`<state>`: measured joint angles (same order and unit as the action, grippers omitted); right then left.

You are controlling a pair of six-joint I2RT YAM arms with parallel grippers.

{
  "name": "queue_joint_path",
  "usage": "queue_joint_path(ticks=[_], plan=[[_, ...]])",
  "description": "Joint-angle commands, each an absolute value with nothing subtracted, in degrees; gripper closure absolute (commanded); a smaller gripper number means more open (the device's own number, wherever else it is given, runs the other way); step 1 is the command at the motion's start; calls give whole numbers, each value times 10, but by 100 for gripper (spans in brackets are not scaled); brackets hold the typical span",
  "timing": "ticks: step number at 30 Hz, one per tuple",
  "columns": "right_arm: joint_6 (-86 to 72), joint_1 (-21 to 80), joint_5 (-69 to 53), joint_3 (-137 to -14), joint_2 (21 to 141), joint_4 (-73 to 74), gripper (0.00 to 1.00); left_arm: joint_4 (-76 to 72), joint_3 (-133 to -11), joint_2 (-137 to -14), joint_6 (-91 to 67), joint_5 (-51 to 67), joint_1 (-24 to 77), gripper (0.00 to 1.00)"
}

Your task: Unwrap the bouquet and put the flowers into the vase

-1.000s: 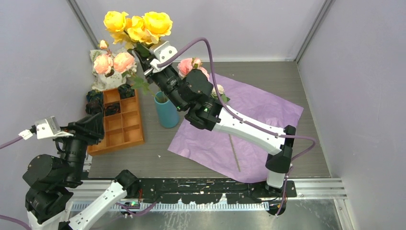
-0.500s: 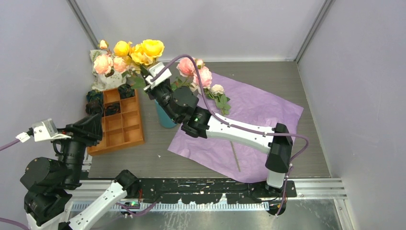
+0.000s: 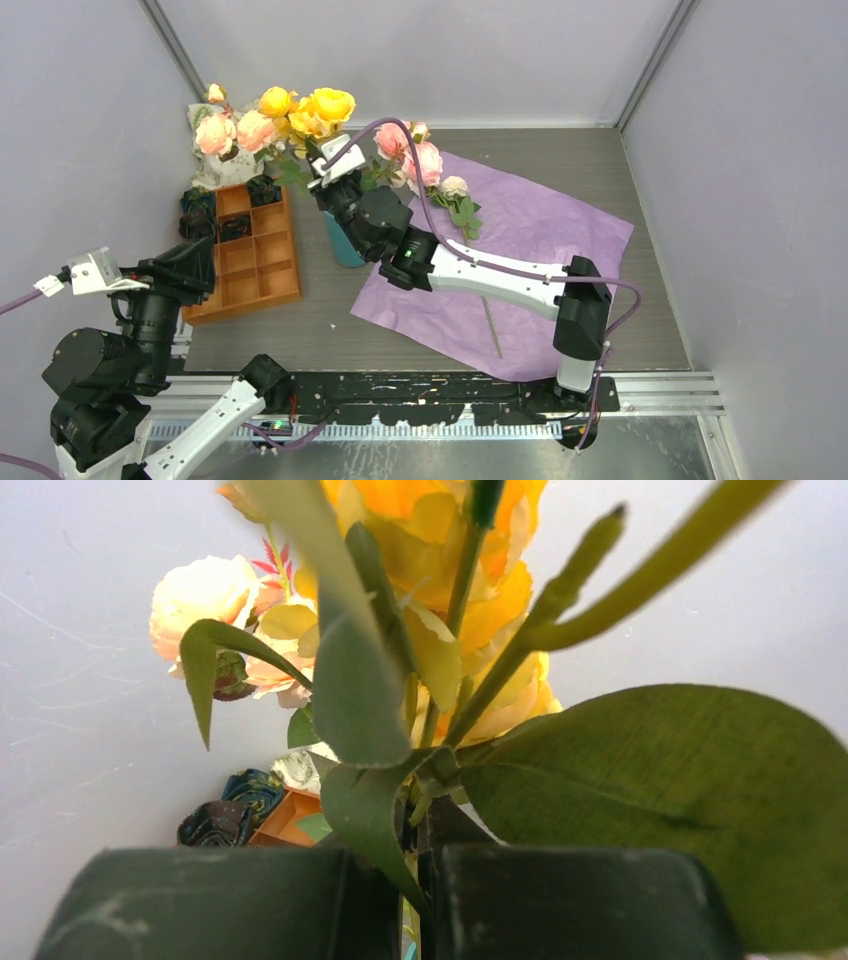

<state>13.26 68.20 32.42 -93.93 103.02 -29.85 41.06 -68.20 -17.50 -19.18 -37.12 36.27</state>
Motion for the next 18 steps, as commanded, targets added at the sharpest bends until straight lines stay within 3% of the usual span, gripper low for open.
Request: queue_joint_path(ticks=[1,6,13,18], plan=[[103,681,340,-936,1041,-299,95,395,-693,-188,-196,-358,362,55],[77,681,343,-923,1047,-270,88,395,-695,-189,-198,-357,363,55],[36,682,334,-895,1025,-241,48,395,-698,-193,-199,-355,362,55],[14,682,323,-879,1000,-220,33,392,-699,-201,-200,-350,363,55]])
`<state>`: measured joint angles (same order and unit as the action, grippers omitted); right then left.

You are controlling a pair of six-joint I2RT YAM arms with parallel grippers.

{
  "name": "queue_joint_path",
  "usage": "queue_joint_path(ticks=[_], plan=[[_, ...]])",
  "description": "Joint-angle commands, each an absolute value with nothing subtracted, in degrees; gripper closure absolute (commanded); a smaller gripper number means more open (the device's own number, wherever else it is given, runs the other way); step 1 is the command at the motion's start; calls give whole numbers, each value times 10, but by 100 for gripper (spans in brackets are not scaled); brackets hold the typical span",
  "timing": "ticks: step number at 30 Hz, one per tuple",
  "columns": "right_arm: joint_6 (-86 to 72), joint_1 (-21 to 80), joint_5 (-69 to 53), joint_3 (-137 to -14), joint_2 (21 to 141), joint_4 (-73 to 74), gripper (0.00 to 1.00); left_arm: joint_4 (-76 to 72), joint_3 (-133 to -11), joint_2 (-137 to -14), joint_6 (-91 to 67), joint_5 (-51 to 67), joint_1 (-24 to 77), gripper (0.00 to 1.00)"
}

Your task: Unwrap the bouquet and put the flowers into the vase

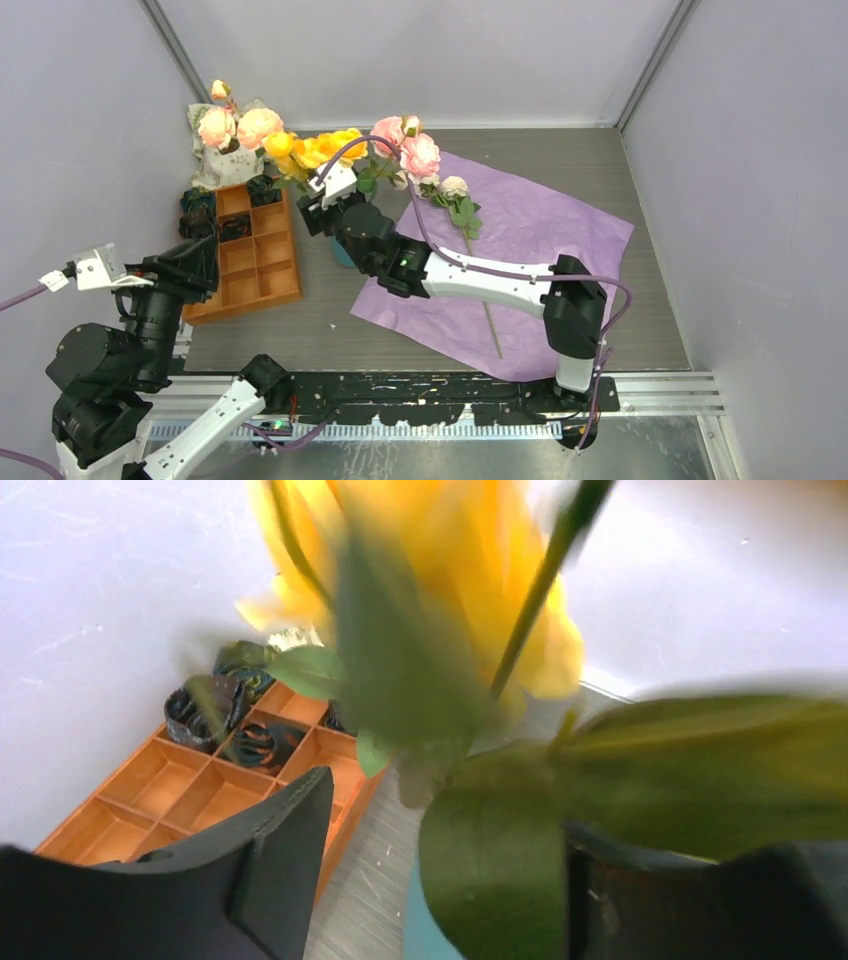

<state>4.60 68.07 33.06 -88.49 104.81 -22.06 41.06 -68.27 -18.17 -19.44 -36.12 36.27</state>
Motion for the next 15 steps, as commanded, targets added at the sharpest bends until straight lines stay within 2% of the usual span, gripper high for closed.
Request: queue_joint_path(ticks=[1,6,15], plan=[[7,682,319,-876,994,-215,32,391,-699,-202,-200,-349,362,55],[-28,684,296,-850,962,-197,28,391,-703,-209,-201,-345,362,55],[-80,686,273,-772,890,-176,26,389,-701,-218,-209,-340,363,55]])
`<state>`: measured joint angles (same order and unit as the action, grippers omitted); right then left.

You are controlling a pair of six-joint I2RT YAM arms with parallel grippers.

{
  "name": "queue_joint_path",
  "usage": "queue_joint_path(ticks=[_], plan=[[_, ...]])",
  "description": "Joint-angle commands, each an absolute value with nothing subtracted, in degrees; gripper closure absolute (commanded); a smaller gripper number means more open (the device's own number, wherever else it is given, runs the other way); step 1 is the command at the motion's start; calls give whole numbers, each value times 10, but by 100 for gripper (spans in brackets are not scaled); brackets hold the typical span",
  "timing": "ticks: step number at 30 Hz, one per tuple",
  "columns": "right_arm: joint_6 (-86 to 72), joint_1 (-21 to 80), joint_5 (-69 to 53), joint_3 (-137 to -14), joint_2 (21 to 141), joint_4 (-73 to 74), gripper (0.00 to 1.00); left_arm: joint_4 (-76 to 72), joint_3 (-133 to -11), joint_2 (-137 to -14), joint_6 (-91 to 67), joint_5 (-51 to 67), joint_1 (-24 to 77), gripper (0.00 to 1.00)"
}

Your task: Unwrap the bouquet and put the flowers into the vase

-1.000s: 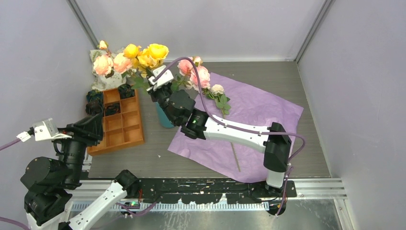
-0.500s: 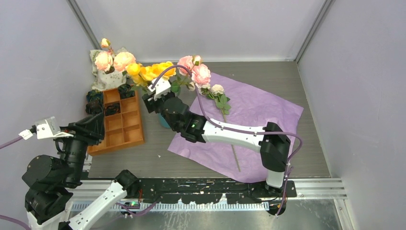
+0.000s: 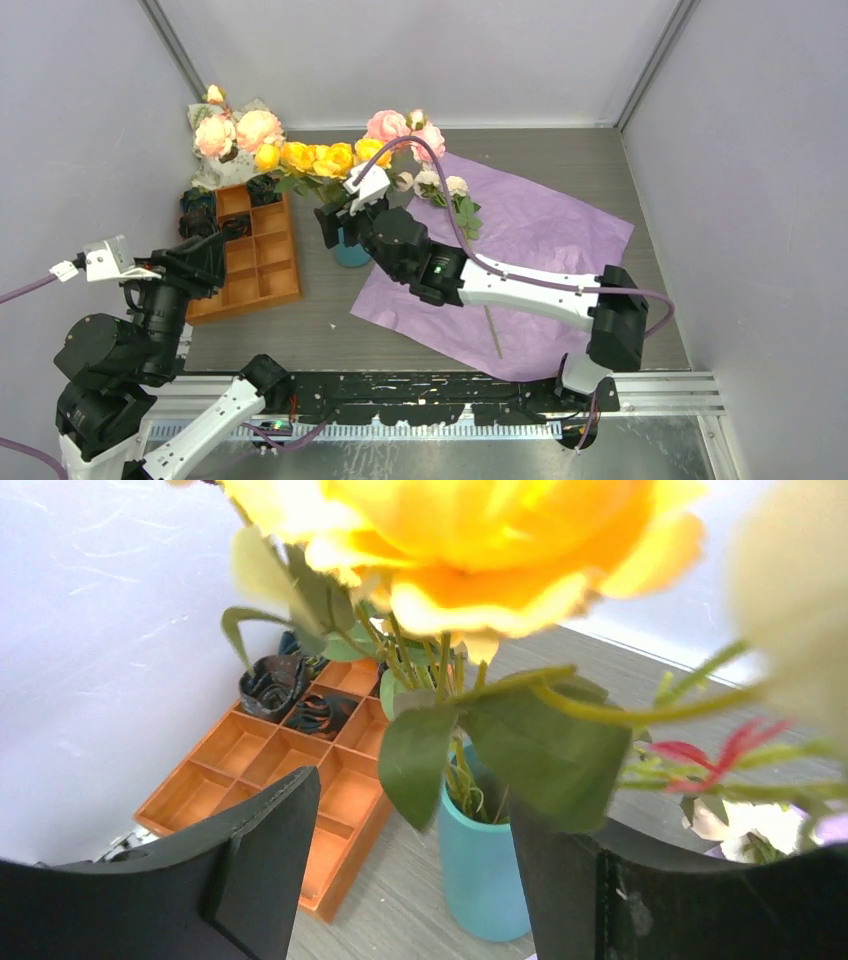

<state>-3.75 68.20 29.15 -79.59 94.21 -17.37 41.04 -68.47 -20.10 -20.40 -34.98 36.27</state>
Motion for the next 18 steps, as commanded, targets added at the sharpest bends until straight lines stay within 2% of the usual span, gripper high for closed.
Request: queue_joint_path(ticks=[1,11,18], plan=[[-89,686,269,-761,881,-171,26,389,-700,-220,-209,-337,362,55],[-189,696,281,-577,767,-150,28,396,-718,-242,-214,-312,362,56],[-237,697,416,-441,661,-81,36,447,-786,-271,-202,-316,360,58]])
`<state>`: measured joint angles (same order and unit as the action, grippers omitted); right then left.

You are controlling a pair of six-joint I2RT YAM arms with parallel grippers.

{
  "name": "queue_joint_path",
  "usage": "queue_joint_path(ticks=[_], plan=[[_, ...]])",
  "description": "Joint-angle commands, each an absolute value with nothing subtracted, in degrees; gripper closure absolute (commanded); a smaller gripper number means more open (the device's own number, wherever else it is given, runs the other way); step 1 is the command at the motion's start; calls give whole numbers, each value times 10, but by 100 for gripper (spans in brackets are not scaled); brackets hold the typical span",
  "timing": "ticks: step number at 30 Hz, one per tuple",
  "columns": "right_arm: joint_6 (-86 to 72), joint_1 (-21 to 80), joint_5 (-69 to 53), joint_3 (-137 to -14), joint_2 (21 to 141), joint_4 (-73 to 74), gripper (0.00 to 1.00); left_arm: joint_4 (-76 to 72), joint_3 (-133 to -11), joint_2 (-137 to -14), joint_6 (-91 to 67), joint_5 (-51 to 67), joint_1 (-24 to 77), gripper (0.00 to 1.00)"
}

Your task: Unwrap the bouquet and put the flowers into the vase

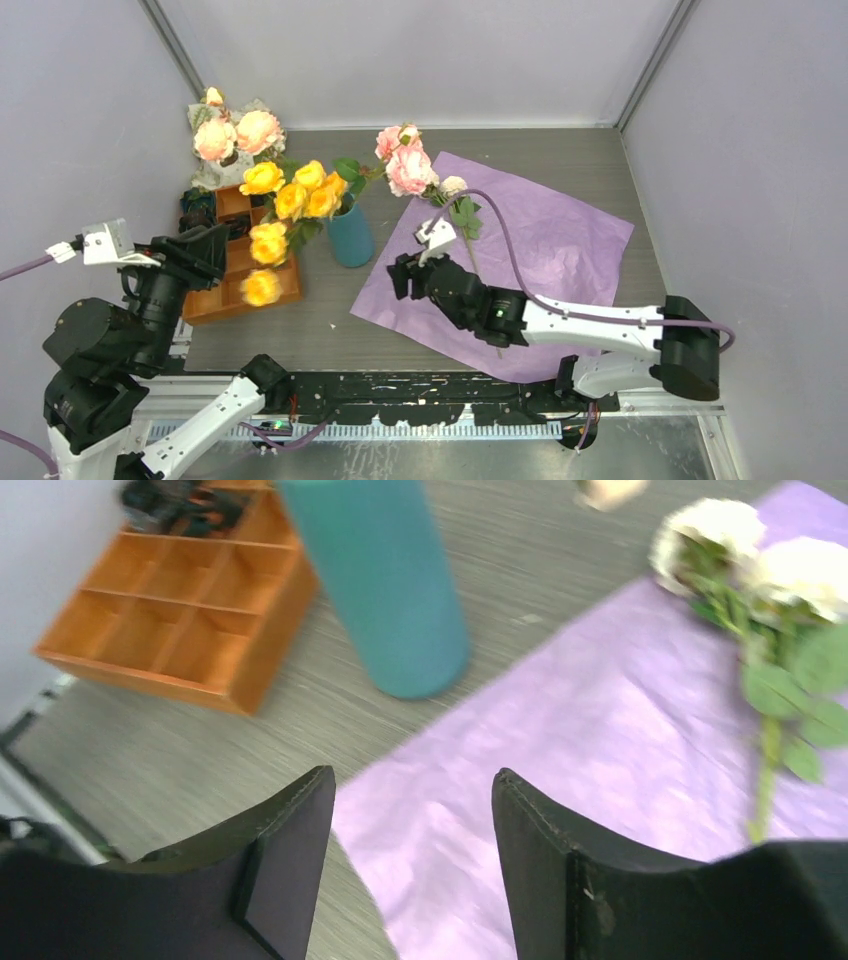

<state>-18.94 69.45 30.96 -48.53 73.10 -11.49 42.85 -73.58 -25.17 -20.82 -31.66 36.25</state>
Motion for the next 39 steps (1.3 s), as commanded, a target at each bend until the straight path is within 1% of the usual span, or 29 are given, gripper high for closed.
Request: queue_joint_path(ticks=[1,5,8,12,14,16,17,19,20,24,28,32,39], plan=[[-243,697,442,-427,646,-61,38,453,-799,-276,-198,-323,359,58],[-266,696,522,-389,603,19,40,463,-850,-298,-183,-332,356,57],[-285,693,548,-374,590,48,39,473,-865,-319,-184,-321,354,57],[-334,682,566,-380,616,102,39,479,-865,-339,-197,-293,354,57],[-356,669,564,-388,642,128,40,482,-875,-351,-199,-278,353,58],[-381,643,553,-401,680,159,45,487,-895,-367,-198,-266,351,58],[-395,626,542,-408,697,174,49,489,-911,-379,-196,-260,350,58],[-407,591,500,-409,724,175,56,495,-937,-398,-191,-249,349,58],[-408,575,481,-407,736,168,58,499,-948,-409,-190,-245,348,58],[-410,531,433,-412,774,149,60,506,-981,-440,-182,-224,349,58],[-403,510,410,-439,795,157,61,513,-1018,-464,-176,-212,348,57],[-390,487,388,-466,826,154,62,514,-1044,-488,-179,-172,348,56],[-399,455,341,-484,887,146,64,532,-1055,-555,-191,-125,348,55]])
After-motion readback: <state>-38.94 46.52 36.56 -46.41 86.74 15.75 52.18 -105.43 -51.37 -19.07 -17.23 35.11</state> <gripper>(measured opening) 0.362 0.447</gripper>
